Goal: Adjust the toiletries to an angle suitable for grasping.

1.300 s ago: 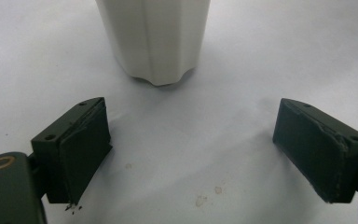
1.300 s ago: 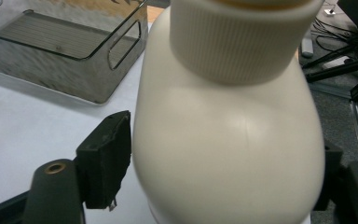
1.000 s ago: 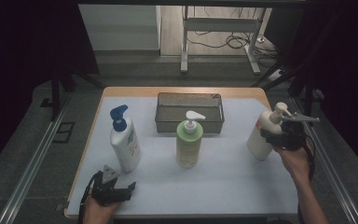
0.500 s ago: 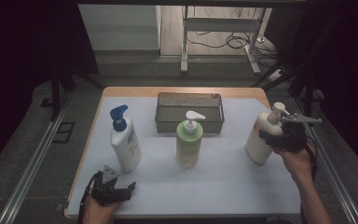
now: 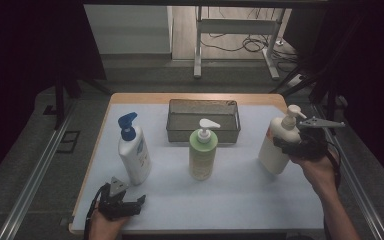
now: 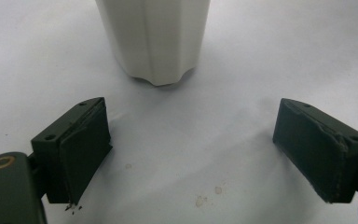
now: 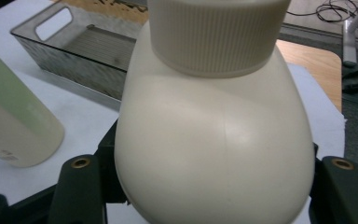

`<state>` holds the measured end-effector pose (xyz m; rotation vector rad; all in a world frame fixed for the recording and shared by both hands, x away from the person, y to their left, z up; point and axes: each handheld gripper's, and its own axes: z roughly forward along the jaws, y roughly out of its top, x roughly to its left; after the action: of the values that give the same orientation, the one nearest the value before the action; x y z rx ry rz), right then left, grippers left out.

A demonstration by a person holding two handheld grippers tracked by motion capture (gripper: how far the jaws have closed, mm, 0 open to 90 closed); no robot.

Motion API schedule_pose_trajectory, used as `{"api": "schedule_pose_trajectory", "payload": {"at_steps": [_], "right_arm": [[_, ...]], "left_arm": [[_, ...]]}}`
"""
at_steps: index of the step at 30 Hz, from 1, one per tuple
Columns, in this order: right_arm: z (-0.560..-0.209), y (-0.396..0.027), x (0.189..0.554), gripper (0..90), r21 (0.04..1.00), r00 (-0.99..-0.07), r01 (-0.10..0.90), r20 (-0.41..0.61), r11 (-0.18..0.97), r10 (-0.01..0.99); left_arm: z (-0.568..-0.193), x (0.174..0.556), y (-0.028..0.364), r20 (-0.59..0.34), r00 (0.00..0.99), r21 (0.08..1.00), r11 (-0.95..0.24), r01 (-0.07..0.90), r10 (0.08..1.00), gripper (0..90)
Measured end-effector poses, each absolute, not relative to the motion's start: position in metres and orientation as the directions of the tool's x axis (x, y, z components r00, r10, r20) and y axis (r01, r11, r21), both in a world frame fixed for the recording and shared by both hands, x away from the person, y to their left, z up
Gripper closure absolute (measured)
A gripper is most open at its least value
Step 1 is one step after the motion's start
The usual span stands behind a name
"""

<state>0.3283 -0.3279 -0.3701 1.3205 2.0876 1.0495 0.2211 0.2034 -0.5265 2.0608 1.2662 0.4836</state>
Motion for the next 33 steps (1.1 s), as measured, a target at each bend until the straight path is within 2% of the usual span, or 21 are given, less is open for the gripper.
{"api": "schedule_pose_trajectory", "payload": {"at_steps": [33], "right_arm": [[-0.318,-0.271,0.354,36.8,0.830,-0.519,0.487,0.025,0.272,0.854]], "left_arm": [[-0.526,0.221,0.203,-0.029,0.462,0.701,-0.311,0.642,0.887,10.6]]}}
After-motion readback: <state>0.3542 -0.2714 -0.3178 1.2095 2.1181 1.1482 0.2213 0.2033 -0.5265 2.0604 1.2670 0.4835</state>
